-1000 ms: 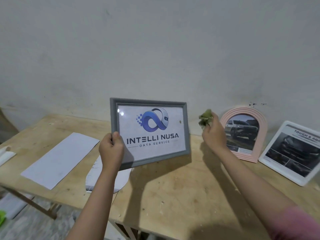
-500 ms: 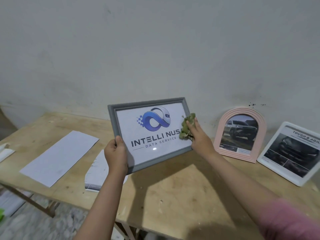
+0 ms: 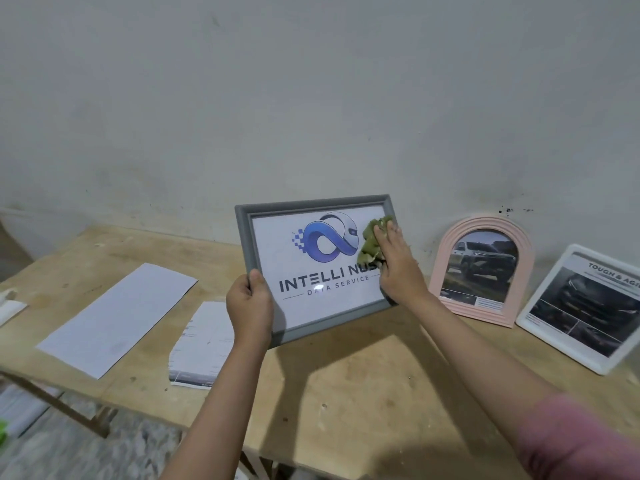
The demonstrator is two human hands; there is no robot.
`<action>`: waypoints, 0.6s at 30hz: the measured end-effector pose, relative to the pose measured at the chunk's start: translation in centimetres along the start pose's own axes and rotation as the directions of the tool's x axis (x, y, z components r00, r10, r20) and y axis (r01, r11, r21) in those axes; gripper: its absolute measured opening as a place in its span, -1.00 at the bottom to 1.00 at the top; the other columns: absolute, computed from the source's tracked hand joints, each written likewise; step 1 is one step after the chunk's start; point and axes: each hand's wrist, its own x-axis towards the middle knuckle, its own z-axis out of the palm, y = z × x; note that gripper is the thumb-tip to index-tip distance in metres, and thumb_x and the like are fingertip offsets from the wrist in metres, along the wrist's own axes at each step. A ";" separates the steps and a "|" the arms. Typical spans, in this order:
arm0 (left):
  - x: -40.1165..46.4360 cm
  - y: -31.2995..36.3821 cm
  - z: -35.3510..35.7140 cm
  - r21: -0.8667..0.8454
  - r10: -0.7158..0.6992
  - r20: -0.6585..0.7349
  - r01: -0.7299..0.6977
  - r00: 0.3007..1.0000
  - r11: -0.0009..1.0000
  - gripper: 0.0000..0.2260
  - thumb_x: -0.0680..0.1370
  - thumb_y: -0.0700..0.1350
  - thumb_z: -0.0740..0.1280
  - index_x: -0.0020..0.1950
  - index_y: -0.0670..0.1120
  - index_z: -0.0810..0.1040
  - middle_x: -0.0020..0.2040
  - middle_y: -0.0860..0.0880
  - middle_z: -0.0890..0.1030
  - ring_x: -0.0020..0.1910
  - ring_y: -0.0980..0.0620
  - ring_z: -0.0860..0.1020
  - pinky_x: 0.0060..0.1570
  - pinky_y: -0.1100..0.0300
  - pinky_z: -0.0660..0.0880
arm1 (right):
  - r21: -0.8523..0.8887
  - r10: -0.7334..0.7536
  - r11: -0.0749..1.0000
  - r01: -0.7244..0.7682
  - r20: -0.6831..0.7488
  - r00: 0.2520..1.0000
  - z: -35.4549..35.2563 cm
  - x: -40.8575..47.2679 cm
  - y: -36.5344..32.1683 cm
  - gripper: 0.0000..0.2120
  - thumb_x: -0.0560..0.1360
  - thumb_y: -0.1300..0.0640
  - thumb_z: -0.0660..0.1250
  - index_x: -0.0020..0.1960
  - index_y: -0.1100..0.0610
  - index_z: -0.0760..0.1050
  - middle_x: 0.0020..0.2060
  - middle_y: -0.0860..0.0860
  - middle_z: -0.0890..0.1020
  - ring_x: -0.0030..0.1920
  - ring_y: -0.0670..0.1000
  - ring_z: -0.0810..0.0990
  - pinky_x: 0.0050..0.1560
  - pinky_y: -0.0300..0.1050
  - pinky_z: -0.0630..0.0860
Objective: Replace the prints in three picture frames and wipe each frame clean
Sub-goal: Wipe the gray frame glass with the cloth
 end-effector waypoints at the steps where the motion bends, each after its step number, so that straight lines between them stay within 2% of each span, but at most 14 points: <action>1: 0.0 0.0 0.1 -0.006 -0.016 -0.008 0.016 1.000 1.000 -0.61 0.63 -0.14 0.14 -0.38 -0.08 0.13 -0.42 0.00 0.18 -0.42 0.06 0.15 -0.41 0.21 0.11 | -0.019 0.006 1.000 -0.005 0.049 0.999 0.3 -0.2 0.4 -0.24 0.42 0.48 0.14 0.53 0.05 0.05 0.53 0.06 0.00 0.53 0.07 -0.05 0.48 0.10 0.11; 4: 0.5 -0.7 0.0 -0.065 -0.090 -0.077 0.085 0.993 0.994 -0.62 0.63 -0.11 0.14 -0.38 -0.10 0.18 -0.41 -0.01 0.26 -0.40 0.05 0.22 -0.36 0.17 0.19 | -0.023 0.033 0.999 -0.030 0.149 0.988 1.6 -1.9 1.2 -0.22 0.39 0.52 0.14 0.53 0.06 0.06 0.53 0.06 0.02 0.52 0.04 0.00 0.47 -0.06 0.15; 7: 1.0 -1.3 -0.1 -0.089 -0.116 -0.137 0.104 0.984 0.991 -0.62 0.62 -0.12 0.14 -0.38 -0.10 0.18 -0.41 -0.01 0.26 -0.40 0.05 0.22 -0.35 0.16 0.20 | 0.044 0.113 0.992 -0.121 0.150 0.982 3.8 -3.8 0.7 -0.29 0.38 0.50 0.16 0.48 0.11 0.23 0.47 0.13 0.25 0.47 0.13 0.22 0.44 -0.01 0.24; 9: 1.0 -1.3 0.2 -0.057 -0.078 -0.132 0.071 0.988 0.996 -0.63 0.62 -0.12 0.15 -0.38 -0.10 0.18 -0.41 -0.02 0.26 -0.41 0.04 0.21 -0.37 0.16 0.19 | 0.075 0.207 0.973 -0.219 0.146 0.967 4.9 -4.3 -0.2 -0.35 0.36 0.42 0.16 0.41 0.09 0.34 0.30 0.12 0.48 0.30 0.20 0.39 0.28 0.05 0.41; 12: 0.9 -1.5 0.7 -0.027 -0.066 -0.133 0.063 0.989 0.998 -0.63 0.62 -0.11 0.15 -0.38 -0.10 0.17 -0.42 -0.02 0.25 -0.41 0.04 0.20 -0.37 0.15 0.19 | 0.220 0.275 0.931 -0.290 0.095 0.957 5.5 -4.9 -2.7 -0.47 0.31 0.22 0.12 0.25 0.00 0.47 0.07 -0.03 0.60 0.10 0.09 0.53 0.03 0.06 0.57; 14: 0.8 -1.9 0.9 -0.033 -0.092 -0.152 0.088 0.984 0.996 -0.63 0.61 -0.10 0.16 -0.38 -0.10 0.18 -0.42 -0.01 0.26 -0.41 0.04 0.21 -0.36 0.13 0.20 | 0.383 0.246 0.880 -0.279 0.134 0.960 5.2 -5.6 -5.2 -0.53 0.32 0.29 0.17 0.18 0.05 0.52 0.02 -0.03 0.62 0.01 0.01 0.59 -0.01 -0.03 0.60; 16: 0.9 -2.1 1.0 -0.028 -0.097 -0.147 0.094 0.984 0.995 -0.64 0.61 -0.09 0.16 -0.37 -0.10 0.18 -0.41 -0.02 0.25 -0.41 0.03 0.21 -0.36 0.13 0.20 | 0.471 0.201 0.827 -0.309 0.266 0.943 4.4 -5.9 -7.2 -0.57 0.33 0.43 0.24 0.11 0.09 0.55 -0.04 -0.05 0.62 -0.05 -0.09 0.59 -0.03 -0.26 0.55; 18: 1.1 -2.2 0.8 -0.010 -0.083 -0.128 0.082 0.988 0.997 -0.64 0.61 -0.09 0.17 -0.36 -0.10 0.19 -0.41 -0.02 0.25 -0.41 0.03 0.21 -0.37 0.14 0.19 | 0.546 0.216 0.745 -0.383 0.345 0.913 3.2 -5.0 -8.2 -0.61 0.34 0.48 0.23 0.02 0.12 0.58 -0.10 0.00 0.65 -0.11 -0.08 0.59 -0.08 -0.28 0.50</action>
